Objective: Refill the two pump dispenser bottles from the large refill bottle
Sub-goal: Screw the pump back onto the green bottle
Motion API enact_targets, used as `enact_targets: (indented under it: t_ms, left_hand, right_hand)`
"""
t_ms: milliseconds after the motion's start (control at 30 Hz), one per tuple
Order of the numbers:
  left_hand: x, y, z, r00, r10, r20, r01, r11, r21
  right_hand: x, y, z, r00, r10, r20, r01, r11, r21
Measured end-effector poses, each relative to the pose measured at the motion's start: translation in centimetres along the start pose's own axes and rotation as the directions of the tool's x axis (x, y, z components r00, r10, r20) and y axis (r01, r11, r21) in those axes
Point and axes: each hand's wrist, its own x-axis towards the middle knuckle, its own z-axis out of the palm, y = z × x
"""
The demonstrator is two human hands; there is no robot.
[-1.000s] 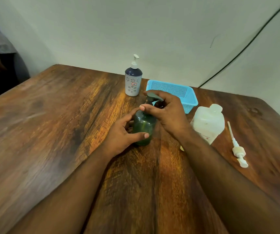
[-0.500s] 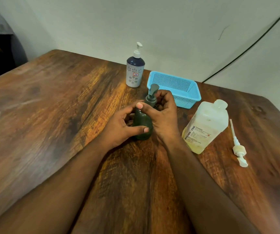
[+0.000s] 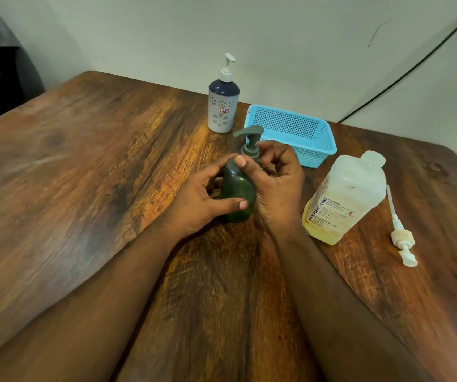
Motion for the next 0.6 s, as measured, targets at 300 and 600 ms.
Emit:
enact_targets:
  t_ms: [300, 600]
  left_hand:
    - [0.0, -0.1, 0.0, 1.000, -0.012, -0.001, 0.012, 0.998, -0.065]
    - [0.2, 0.0, 0.0, 0.999, -0.023, 0.027, 0.025, 0.998, -0.055]
  right_hand:
    - [0.0, -0.7, -0.5, 0.977, 0.151, 0.150, -0.169, 0.979, 0.115]
    - [2.2, -4.3, -2.6, 0.853, 0.282, 0.440, -0.302, 0.953, -0.023]
